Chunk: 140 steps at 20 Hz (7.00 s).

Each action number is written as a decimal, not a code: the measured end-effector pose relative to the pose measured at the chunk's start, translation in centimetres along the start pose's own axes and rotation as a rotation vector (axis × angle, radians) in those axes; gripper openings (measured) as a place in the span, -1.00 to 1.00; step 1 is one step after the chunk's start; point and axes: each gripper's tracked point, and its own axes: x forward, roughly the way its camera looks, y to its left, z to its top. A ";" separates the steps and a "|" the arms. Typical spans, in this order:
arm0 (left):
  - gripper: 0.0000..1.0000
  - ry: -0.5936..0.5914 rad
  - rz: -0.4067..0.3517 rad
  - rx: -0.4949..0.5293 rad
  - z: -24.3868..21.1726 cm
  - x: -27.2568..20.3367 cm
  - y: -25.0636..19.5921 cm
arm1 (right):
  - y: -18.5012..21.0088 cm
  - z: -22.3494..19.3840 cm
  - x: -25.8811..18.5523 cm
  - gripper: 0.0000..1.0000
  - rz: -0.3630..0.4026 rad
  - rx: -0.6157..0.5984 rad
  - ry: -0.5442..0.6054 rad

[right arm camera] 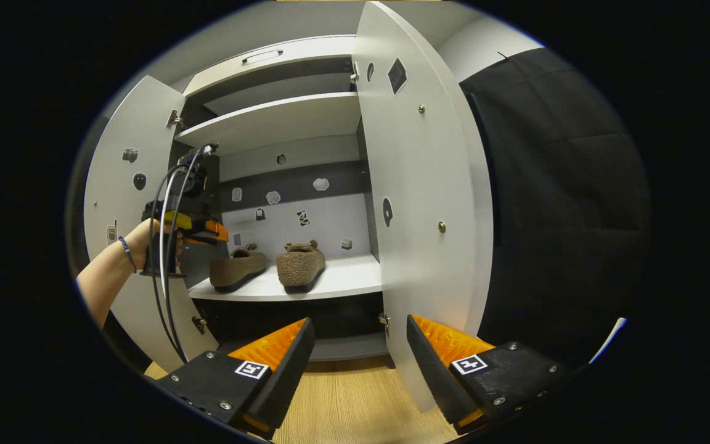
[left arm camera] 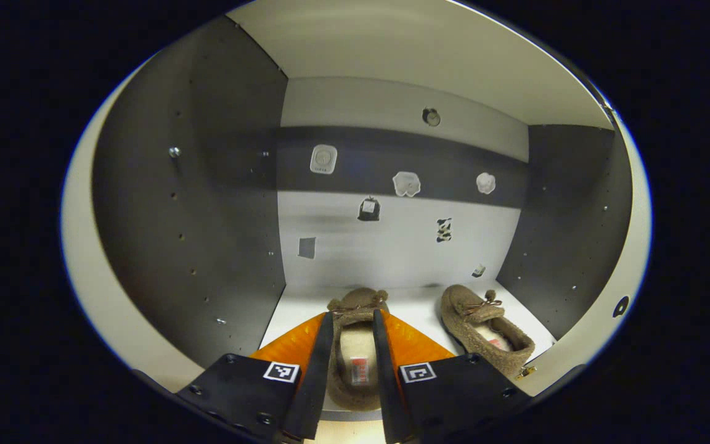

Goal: Grab one shoe with the right hand and put it into the shoe cabinet, grab the other shoe with the left hand and put it into the shoe cabinet; then close the right door with the right hand and the left door with the left hand.

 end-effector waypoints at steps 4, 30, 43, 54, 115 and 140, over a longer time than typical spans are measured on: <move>0.47 -0.104 -0.025 -0.014 2.2 -6.0 -0.8 | 0.3 0.3 -1.0 0.85 0.016 -0.016 -0.009; 0.89 -0.343 0.028 0.014 -7.2 -36.4 3.0 | -15.7 2.1 -2.4 0.84 -0.149 -0.045 -0.057; 0.89 -0.274 0.301 -0.043 -13.1 -41.8 15.5 | -14.2 2.3 -0.8 0.80 -0.101 -0.025 -0.044; 0.90 -0.259 0.305 -0.088 -14.1 -41.3 18.4 | -5.8 1.7 0.1 0.80 0.037 -0.058 -0.032; 0.91 -0.187 -0.117 -0.107 -14.2 -16.8 2.0 | -2.7 2.5 1.9 0.85 0.033 -0.068 -0.049; 0.93 -0.394 0.110 0.008 6.1 -32.6 13.0 | -2.0 19.6 -2.1 0.84 0.083 -0.076 -0.138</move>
